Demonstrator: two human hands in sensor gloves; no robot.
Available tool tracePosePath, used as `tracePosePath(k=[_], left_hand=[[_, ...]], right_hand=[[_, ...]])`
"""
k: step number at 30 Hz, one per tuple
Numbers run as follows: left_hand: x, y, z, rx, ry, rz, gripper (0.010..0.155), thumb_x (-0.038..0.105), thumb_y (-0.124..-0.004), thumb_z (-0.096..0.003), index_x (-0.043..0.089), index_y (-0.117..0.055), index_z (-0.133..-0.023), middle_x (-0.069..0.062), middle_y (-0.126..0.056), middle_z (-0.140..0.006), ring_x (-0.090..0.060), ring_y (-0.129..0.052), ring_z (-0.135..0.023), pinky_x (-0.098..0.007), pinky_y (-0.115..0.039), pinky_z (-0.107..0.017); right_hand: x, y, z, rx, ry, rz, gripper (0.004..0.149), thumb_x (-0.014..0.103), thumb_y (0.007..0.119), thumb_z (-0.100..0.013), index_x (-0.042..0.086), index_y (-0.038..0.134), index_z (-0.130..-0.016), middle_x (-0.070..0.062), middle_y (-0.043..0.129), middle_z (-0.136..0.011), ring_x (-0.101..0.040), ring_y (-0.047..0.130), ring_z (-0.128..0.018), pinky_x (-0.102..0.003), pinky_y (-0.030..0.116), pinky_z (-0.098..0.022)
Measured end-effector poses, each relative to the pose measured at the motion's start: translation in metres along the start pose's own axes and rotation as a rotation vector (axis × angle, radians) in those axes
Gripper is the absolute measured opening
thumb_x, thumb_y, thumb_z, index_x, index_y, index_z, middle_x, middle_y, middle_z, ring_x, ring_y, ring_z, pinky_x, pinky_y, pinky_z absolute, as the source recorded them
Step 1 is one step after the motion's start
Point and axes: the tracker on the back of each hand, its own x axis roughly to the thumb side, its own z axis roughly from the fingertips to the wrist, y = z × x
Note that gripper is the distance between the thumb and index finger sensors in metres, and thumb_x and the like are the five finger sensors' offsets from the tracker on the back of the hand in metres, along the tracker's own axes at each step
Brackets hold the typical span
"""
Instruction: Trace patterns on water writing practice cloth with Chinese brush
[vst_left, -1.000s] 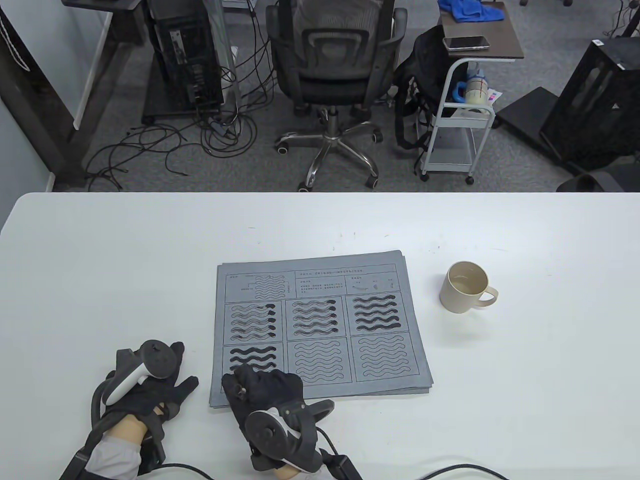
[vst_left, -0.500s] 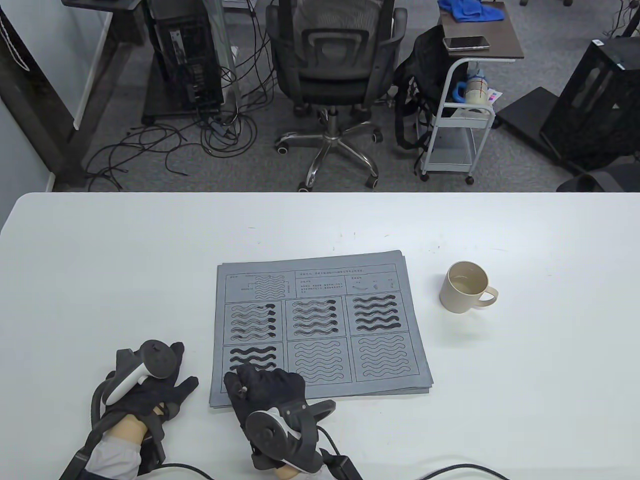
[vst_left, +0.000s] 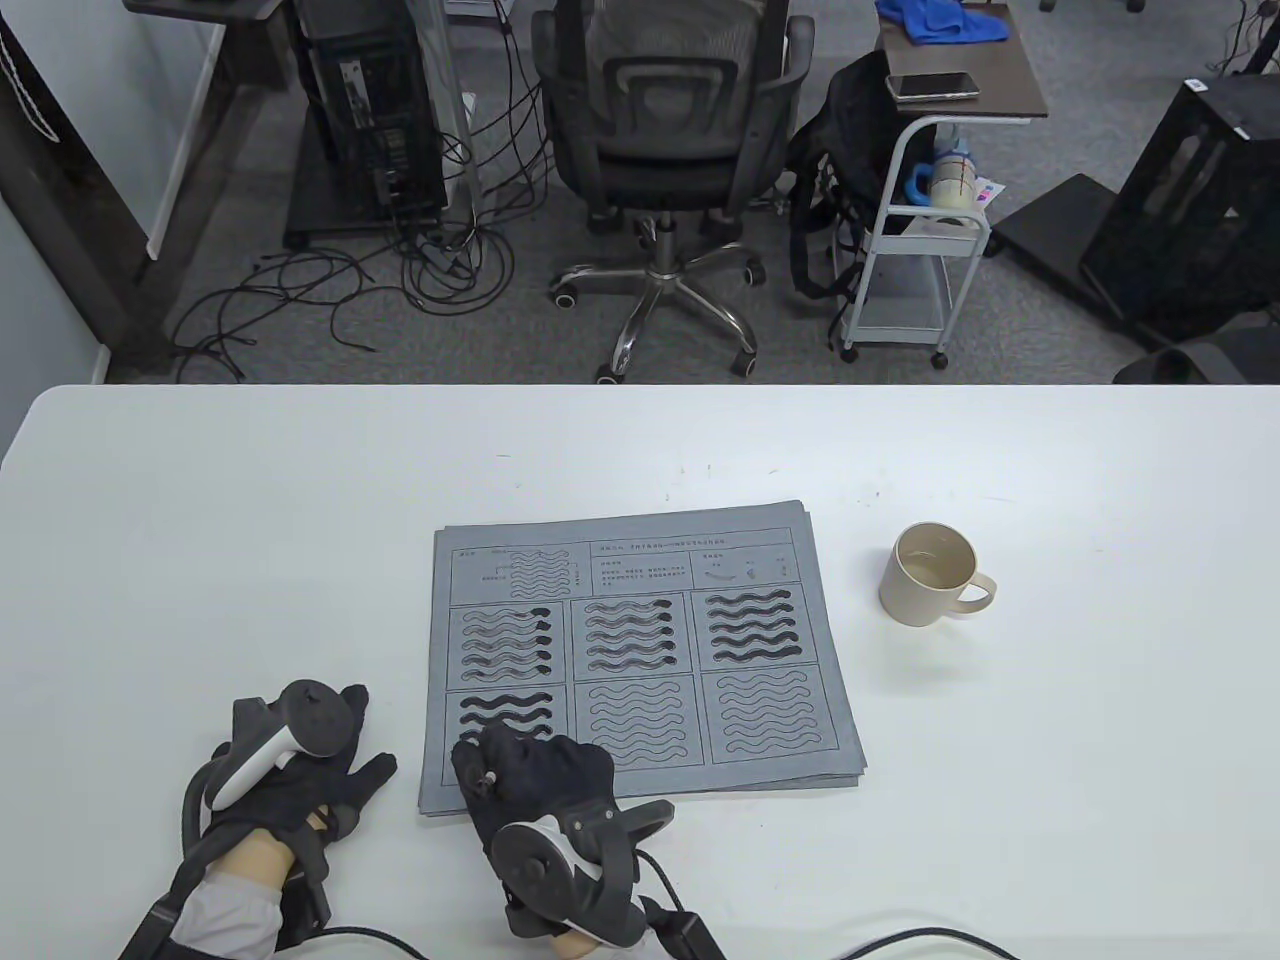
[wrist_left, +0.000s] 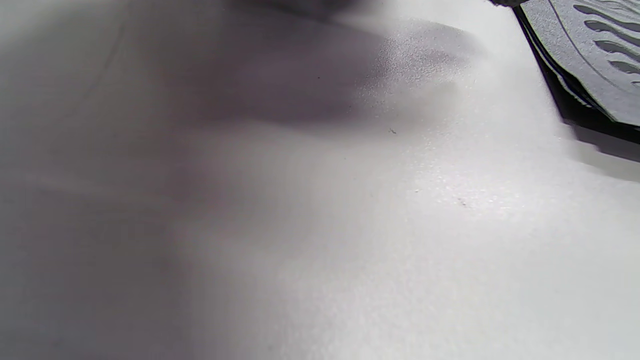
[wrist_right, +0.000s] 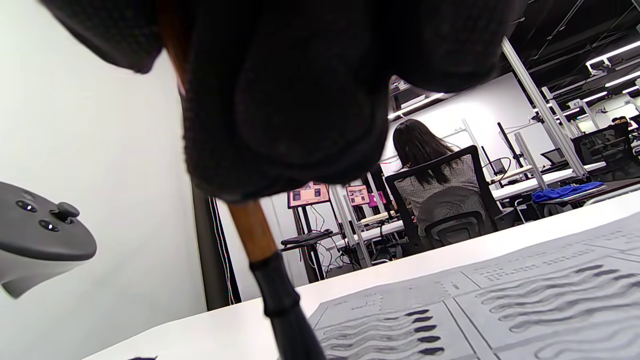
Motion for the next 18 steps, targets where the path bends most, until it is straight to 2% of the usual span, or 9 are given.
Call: tracePosePath(k=[18], left_hand=[[-0.0004,-0.0002,0.0003,-0.007,0.006,-0.001,0.078,0.065,-0.052,-0.0536,0.042,0.001,-0.107,-0.009,-0.001,-0.119,-0.037,0.005,-0.104,-0.077,-0.006,-0.067]], right_hand=[[0.0006,-0.0016,0.0003,-0.021,0.005,0.03,0.042,0.047,0.079,-0.053,0.011,0.095,-0.069,-0.007,0.11,-0.044,-0.019,0.104,-0.031,-0.045,0.082,-0.036]])
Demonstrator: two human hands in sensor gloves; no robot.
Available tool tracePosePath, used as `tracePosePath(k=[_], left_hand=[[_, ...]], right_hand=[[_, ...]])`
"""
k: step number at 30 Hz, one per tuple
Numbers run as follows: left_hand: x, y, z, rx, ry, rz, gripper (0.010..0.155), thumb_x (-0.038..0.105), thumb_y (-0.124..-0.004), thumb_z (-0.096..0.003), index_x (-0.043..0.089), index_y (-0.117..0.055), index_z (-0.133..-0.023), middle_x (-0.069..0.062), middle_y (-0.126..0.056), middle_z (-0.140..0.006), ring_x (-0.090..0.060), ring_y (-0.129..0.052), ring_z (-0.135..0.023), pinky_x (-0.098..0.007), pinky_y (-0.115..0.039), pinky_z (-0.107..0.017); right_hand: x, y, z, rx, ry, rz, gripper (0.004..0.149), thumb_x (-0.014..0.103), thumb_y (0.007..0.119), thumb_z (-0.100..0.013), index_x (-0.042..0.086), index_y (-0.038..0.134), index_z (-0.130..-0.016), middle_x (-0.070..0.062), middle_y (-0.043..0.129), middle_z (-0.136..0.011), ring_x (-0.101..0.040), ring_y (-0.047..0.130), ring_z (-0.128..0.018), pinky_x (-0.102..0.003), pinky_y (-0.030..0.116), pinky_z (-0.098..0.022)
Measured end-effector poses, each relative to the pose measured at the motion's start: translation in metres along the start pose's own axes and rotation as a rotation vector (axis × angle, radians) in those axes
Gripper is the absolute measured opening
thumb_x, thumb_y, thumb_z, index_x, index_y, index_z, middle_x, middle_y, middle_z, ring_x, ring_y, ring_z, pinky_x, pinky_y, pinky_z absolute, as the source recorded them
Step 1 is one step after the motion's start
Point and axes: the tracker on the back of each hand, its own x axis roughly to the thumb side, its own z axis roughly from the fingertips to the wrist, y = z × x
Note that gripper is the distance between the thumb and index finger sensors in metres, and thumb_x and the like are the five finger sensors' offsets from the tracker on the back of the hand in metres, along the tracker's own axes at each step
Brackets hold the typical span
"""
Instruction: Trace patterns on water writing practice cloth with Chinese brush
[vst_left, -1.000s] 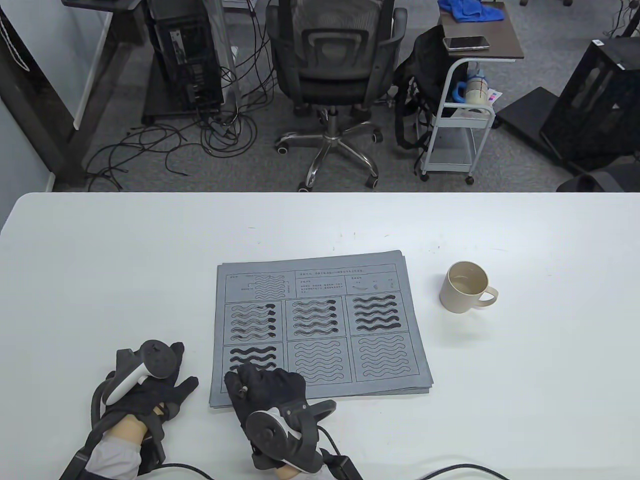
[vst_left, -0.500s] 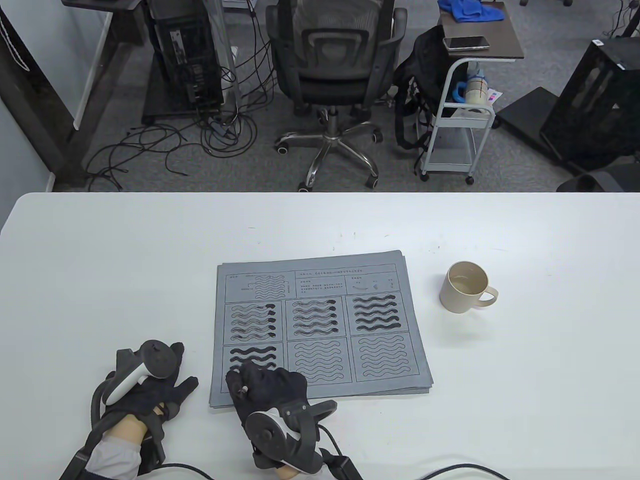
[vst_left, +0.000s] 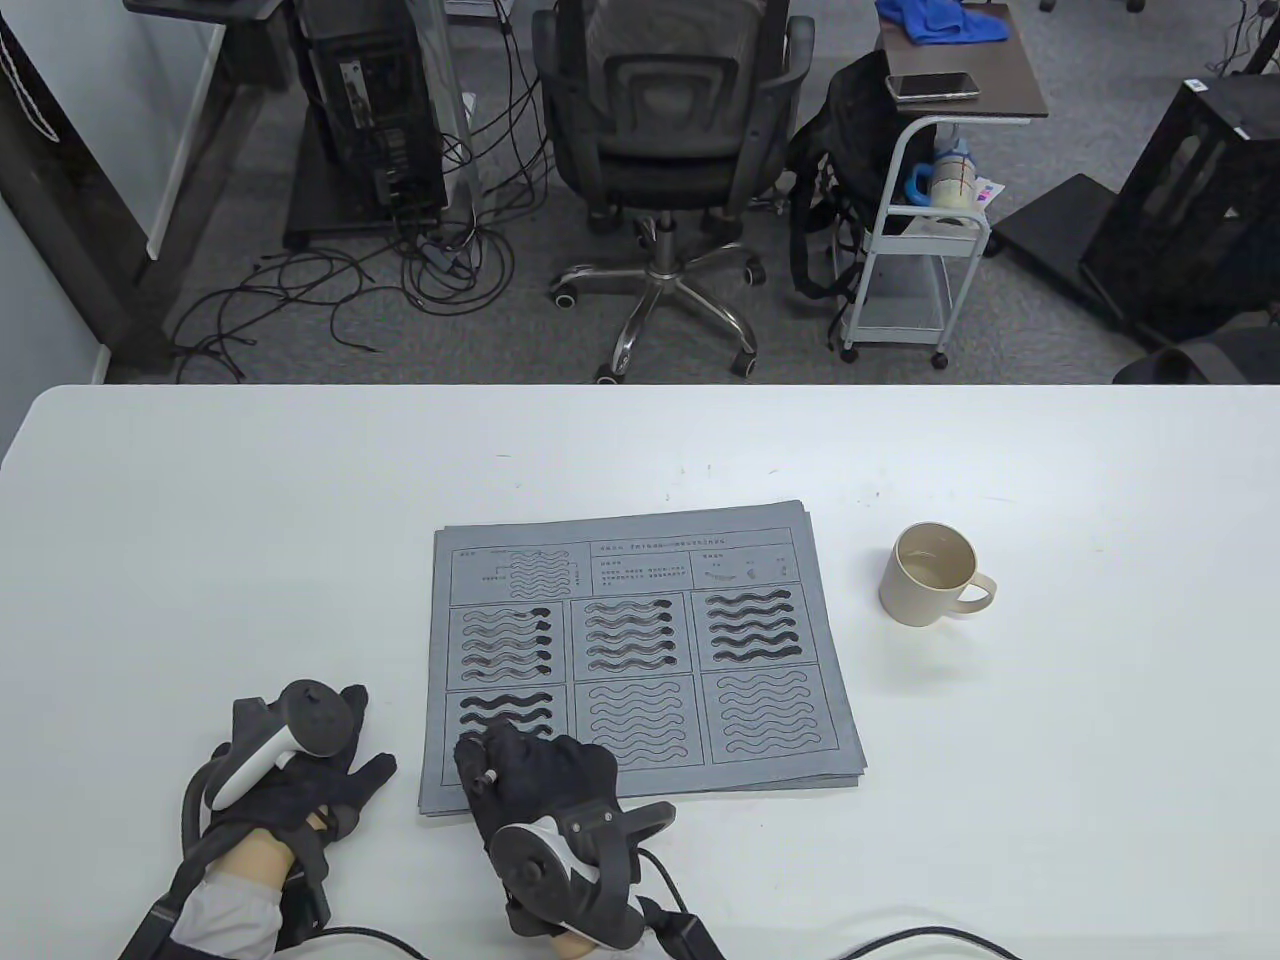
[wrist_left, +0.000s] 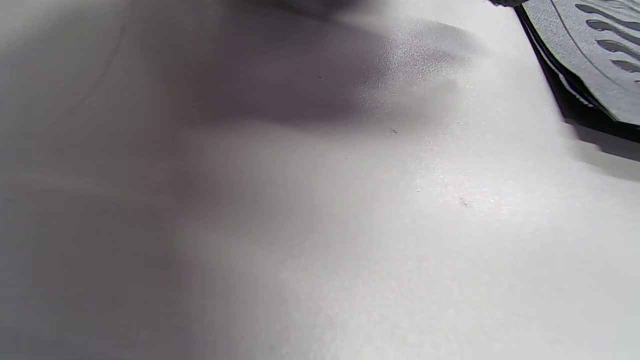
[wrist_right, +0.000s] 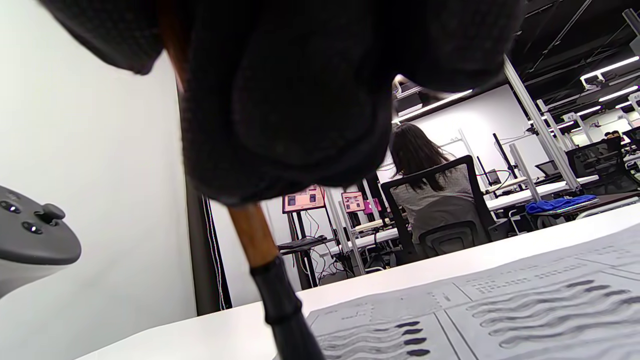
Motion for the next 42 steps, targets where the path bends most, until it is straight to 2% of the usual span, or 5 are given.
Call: tracePosePath(k=[42], left_hand=[[-0.0001,-0.0006,-0.0006,-0.005,0.004,-0.004,0.078,0.065,-0.052,-0.0537,0.042,0.001,-0.107,-0.009,-0.001,-0.119,-0.037,0.005,-0.104,-0.077,-0.006,-0.067]], right_hand=[[-0.0042,-0.0038,-0.0015,-0.035,0.033,0.045,0.043,0.047,0.08,-0.052,0.01,0.096,-0.066,-0.007,0.11,-0.04,-0.019,0.104,-0.027,-0.045,0.082,-0.033]])
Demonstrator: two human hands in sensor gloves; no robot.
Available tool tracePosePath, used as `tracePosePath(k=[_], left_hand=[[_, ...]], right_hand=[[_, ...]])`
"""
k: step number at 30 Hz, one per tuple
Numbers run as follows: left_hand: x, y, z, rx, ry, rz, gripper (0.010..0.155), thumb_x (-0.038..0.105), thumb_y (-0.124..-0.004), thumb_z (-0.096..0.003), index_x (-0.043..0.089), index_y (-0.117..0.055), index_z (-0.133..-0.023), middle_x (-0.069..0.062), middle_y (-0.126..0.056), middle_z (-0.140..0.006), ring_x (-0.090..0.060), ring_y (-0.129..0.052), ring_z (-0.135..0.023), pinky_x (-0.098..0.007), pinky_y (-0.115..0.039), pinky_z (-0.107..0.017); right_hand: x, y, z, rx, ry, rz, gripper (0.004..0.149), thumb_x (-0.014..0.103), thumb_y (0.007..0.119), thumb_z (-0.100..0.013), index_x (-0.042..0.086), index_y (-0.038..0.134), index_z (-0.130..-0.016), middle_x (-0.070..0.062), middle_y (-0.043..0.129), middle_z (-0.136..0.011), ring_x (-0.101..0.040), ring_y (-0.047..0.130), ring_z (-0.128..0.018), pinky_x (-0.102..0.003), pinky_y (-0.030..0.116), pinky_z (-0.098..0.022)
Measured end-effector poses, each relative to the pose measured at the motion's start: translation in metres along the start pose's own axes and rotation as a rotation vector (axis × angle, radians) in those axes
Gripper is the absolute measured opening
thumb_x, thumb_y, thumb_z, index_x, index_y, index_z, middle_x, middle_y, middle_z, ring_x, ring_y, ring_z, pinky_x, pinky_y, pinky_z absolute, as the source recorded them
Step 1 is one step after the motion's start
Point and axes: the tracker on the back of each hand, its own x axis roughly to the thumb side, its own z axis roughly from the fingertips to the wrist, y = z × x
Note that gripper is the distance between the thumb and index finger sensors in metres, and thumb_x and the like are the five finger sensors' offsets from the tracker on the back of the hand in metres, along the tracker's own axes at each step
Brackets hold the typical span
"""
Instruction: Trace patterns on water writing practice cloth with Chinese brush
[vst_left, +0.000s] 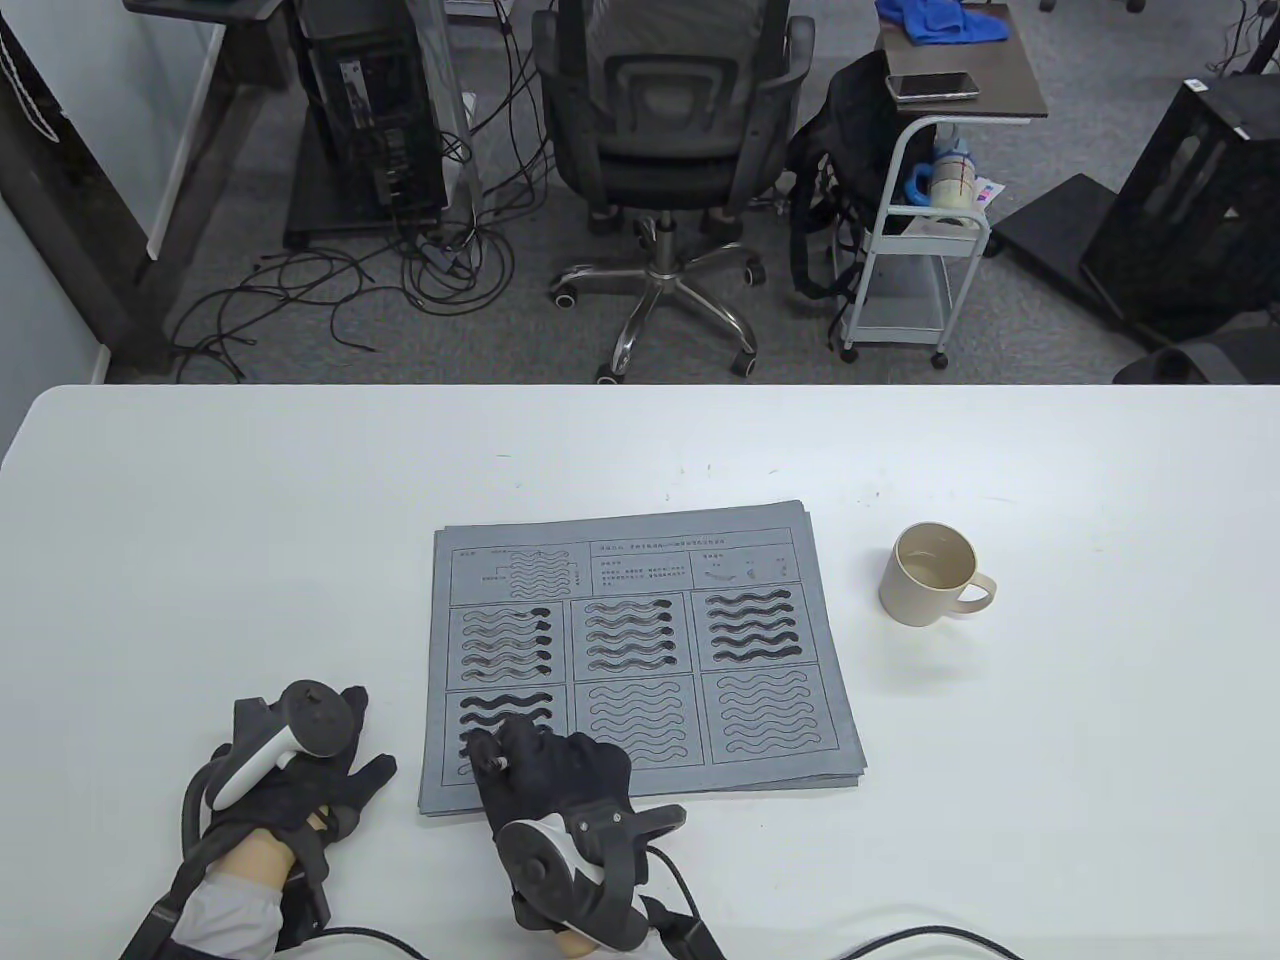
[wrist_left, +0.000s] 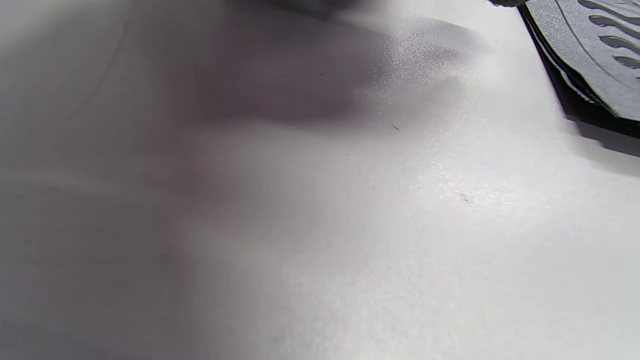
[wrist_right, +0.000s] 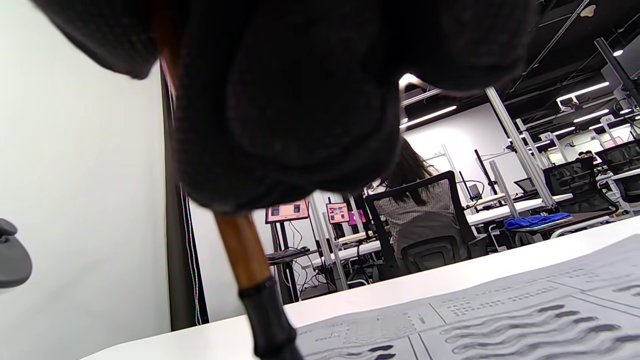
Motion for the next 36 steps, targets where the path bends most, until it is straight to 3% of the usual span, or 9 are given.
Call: tracePosePath(k=[36], left_hand=[[0.0,-0.0005,0.0,-0.007,0.004,-0.001,0.079,0.065,-0.052,-0.0538,0.041,0.001,-0.107,-0.01,-0.001,-0.119,-0.037,0.005,-0.104,-0.077,-0.007,-0.067]], right_hand=[[-0.0076,-0.0033,-0.0034,-0.015,0.028,0.033,0.044,0.048,0.08,-0.052,0.01,0.096,-0.066,-0.007,0.11,-0.04,-0.019,0.104,-0.027,-0.045,0.083,-0.033]])
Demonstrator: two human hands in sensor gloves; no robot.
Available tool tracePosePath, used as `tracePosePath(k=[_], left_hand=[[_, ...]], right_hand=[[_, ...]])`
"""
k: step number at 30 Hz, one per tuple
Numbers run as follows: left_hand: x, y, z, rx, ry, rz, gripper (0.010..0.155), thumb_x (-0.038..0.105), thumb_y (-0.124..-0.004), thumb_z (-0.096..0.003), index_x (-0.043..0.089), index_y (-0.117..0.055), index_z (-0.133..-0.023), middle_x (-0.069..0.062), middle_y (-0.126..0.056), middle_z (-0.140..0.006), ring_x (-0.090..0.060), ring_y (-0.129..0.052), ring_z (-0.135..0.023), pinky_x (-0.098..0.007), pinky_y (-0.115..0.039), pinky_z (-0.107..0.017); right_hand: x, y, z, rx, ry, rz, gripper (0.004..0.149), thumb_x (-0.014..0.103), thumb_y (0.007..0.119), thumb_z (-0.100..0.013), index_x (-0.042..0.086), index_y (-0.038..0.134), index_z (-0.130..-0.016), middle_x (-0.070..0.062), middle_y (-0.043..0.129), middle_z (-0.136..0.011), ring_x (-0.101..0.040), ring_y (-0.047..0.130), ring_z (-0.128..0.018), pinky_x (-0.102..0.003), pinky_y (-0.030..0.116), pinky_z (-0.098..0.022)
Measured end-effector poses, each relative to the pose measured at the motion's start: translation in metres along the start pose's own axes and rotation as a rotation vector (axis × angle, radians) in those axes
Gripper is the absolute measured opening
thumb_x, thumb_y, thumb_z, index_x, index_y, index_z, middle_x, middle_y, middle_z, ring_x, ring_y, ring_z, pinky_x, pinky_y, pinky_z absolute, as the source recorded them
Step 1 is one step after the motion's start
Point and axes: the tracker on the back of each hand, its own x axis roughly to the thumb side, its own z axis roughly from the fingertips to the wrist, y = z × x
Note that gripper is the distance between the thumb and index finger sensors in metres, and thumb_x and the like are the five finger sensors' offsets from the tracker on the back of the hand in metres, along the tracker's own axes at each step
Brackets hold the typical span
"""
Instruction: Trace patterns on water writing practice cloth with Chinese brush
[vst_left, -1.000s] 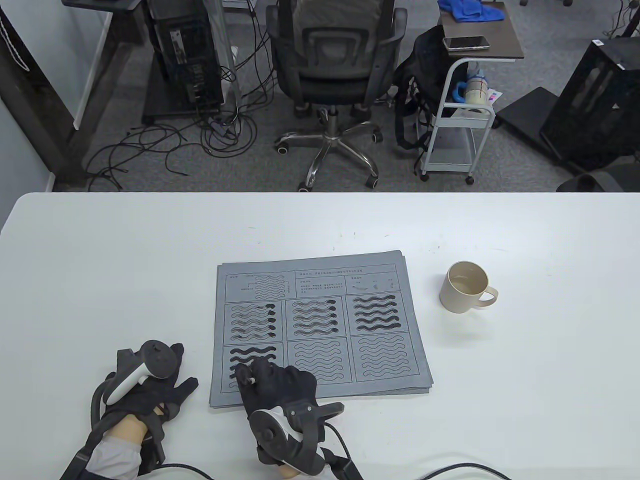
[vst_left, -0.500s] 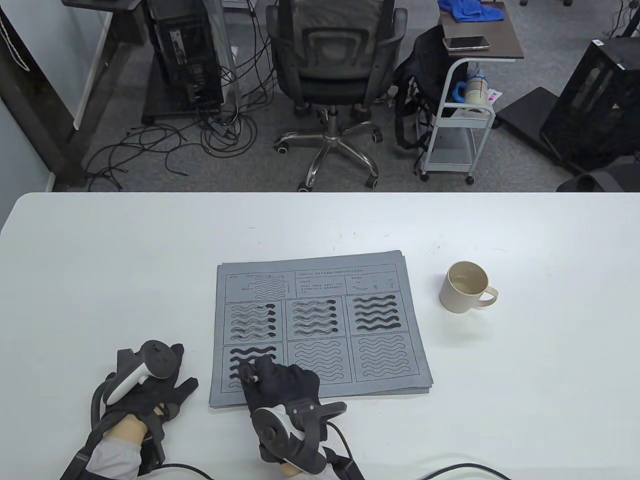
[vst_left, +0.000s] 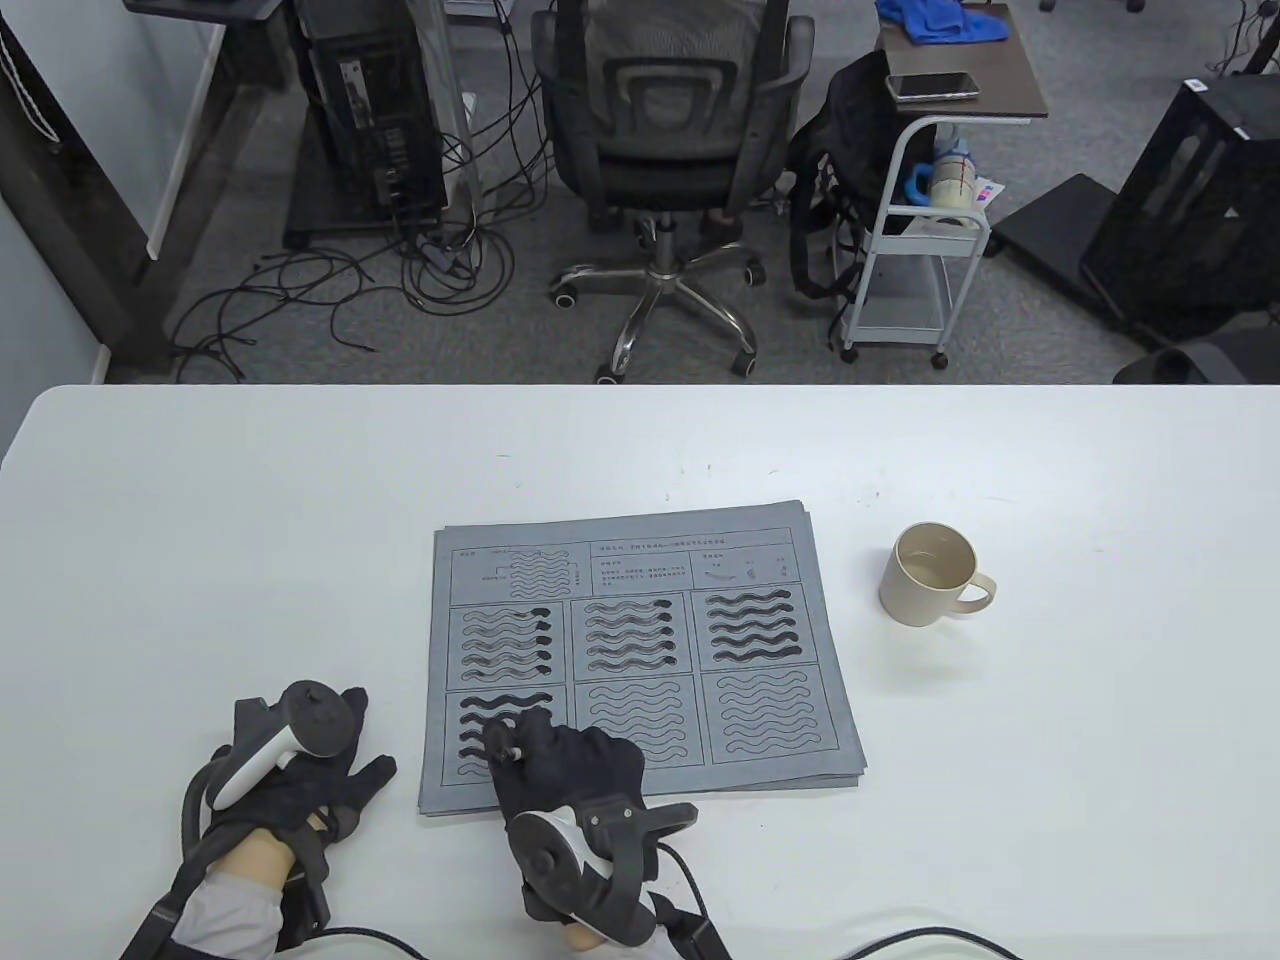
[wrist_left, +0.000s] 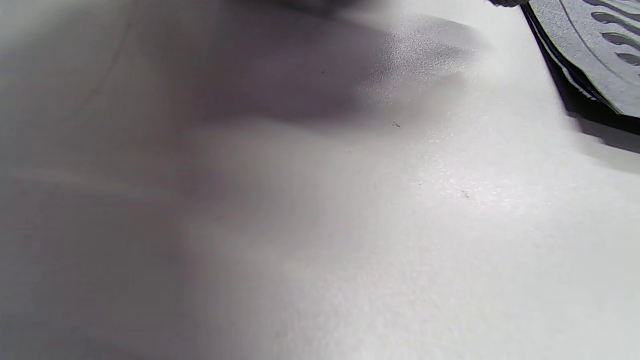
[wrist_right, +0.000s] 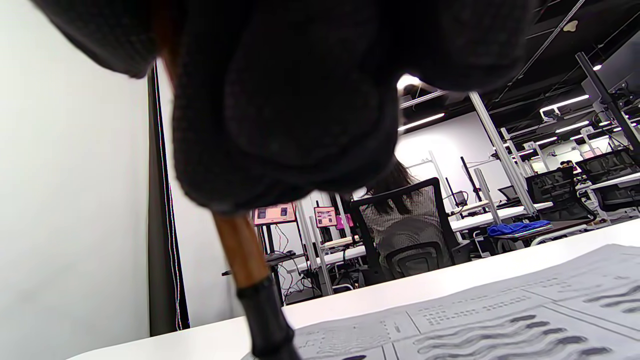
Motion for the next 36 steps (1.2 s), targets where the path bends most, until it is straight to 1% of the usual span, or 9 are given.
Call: tracePosePath(k=[36], left_hand=[[-0.0002,-0.0003,-0.0006,-0.003,0.002,-0.001,0.079,0.065,-0.052,-0.0537,0.041,0.0,-0.107,-0.01,-0.001,-0.119,-0.037,0.005,-0.104,-0.077,-0.007,-0.067]], right_hand=[[-0.0021,-0.0021,-0.0007,-0.011,0.01,0.02,0.043,0.047,0.08,-0.053,0.009,0.096,-0.065,-0.007,0.11,-0.039,-0.02,0.103,-0.027,-0.046,0.082,-0.033]])
